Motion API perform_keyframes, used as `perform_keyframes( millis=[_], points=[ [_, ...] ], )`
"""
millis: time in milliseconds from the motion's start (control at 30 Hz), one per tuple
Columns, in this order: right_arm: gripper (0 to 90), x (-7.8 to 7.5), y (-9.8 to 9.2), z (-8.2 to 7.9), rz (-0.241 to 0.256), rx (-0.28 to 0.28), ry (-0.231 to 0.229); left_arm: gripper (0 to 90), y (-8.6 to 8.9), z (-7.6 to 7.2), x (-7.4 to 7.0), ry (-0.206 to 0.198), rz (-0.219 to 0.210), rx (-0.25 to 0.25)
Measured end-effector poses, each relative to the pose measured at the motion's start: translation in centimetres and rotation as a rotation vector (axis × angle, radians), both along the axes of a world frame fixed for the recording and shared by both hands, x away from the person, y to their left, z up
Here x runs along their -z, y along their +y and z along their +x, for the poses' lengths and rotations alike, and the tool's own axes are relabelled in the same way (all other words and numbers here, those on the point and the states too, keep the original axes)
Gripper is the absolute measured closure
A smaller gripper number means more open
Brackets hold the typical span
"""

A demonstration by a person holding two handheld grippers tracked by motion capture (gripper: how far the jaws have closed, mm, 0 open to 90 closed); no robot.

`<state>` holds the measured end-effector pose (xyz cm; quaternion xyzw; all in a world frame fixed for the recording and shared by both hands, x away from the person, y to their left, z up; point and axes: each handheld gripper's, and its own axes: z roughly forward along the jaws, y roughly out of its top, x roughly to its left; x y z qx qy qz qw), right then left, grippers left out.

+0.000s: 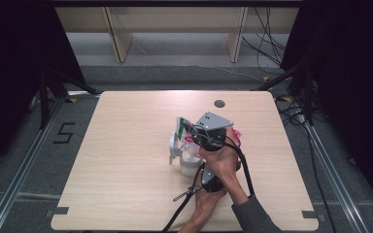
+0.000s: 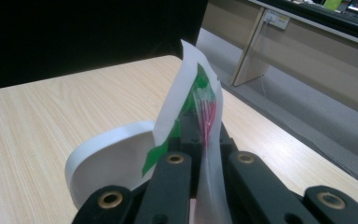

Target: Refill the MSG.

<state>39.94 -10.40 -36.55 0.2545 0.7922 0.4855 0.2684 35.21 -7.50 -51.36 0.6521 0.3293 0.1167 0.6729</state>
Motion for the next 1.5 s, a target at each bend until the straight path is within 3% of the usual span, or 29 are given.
perform_keyframes(
  millis=[33,67,100,133,167,200,267,333,367,400,467,500,633,733,800,900,933,1100,1133,1233,1333,1433,1500],
  points=[
    [89.7,0.00,0.09,-0.09,0.002,0.004,0.004,77.4,0.16,-0.10,-0.10,0.011,0.035,-0.012],
    [89.7,-0.01,0.09,0.00,-0.006,0.000,-0.012,77.4,0.10,0.00,0.01,0.000,0.024,-0.002],
    [89.7,0.00,0.09,-0.14,0.003,0.004,0.017,77.4,0.05,0.03,0.05,0.000,0.012,-0.002],
    [89.7,0.02,0.08,-0.12,0.004,0.003,0.017,77.4,-0.06,0.00,0.04,0.003,0.000,-0.014],
    [89.7,0.01,0.07,-0.14,0.005,0.003,0.017,77.4,0.16,-0.09,-0.08,0.013,0.034,-0.011],
    [89.7,-0.06,0.00,-0.03,-0.006,-0.004,-0.001,77.4,0.17,-0.07,-0.06,0.006,0.036,-0.006],
    [89.7,-0.06,0.06,-0.15,0.005,-0.003,0.026,77.4,-0.04,0.01,0.07,0.000,-0.009,-0.006],
    [89.7,-0.04,0.02,-0.03,0.004,-0.001,0.001,77.4,-0.02,-0.03,0.02,0.004,-0.001,-0.014],
    [89.7,-0.06,0.01,-0.03,0.001,-0.004,0.003,77.4,0.16,-0.07,-0.07,0.012,0.033,-0.012],
    [89.7,-0.06,0.02,-0.04,-0.006,-0.003,-0.001,77.4,0.03,0.07,0.07,-0.005,0.006,0.002],
    [89.7,0.02,0.08,0.11,-0.016,-0.007,-0.023,77.4,-0.06,0.06,0.14,0.003,-0.016,-0.004],
    [89.7,0.07,0.09,0.10,-0.003,-0.007,-0.011,77.4,-0.08,0.05,0.11,0.004,-0.017,-0.007],
    [89.7,-0.05,0.13,-0.20,0.010,0.002,0.020,77.4,-0.02,0.05,0.07,-0.002,-0.003,-0.003],
    [89.7,0.04,0.13,0.06,-0.026,-0.005,-0.034,77.4,-0.06,0.05,0.10,-0.001,-0.013,-0.003],
    [89.7,0.11,0.24,-0.03,-0.019,-0.015,0.010,77.4,-0.07,0.04,0.14,0.001,-0.016,-0.006],
    [89.7,0.07,0.13,0.09,-0.018,-0.009,-0.031,77.4,-0.07,0.02,0.07,-0.002,-0.006,-0.005],
    [89.7,0.00,0.13,-0.05,-0.016,-0.011,-0.010,77.4,-0.02,0.01,0.06,-0.004,-0.004,0.001],
    [89.7,0.21,0.33,-0.06,-0.014,-0.003,-0.005,77.4,-0.08,0.00,0.08,0.001,-0.023,-0.005],
    [89.7,0.20,0.41,-0.19,-0.017,-0.004,0.019,77.4,-0.05,0.00,0.09,-0.003,-0.016,-0.006],
    [89.7,0.03,0.25,-0.06,-0.013,-0.010,-0.011,77.4,-0.08,0.01,0.05,0.000,-0.018,-0.007],
    [89.7,0.09,0.27,0.00,-0.023,-0.016,-0.012,77.4,-0.02,0.03,0.11,-0.005,-0.004,-0.002],
    [89.7,0.14,0.33,-0.12,-0.009,-0.002,0.001,77.4,-0.09,-0.01,0.06,-0.001,-0.019,-0.007],
    [89.7,-0.06,0.24,-0.12,-0.013,-0.012,-0.017,77.4,0.02,0.02,0.03,-0.007,-0.005,-0.003]
  ],
)
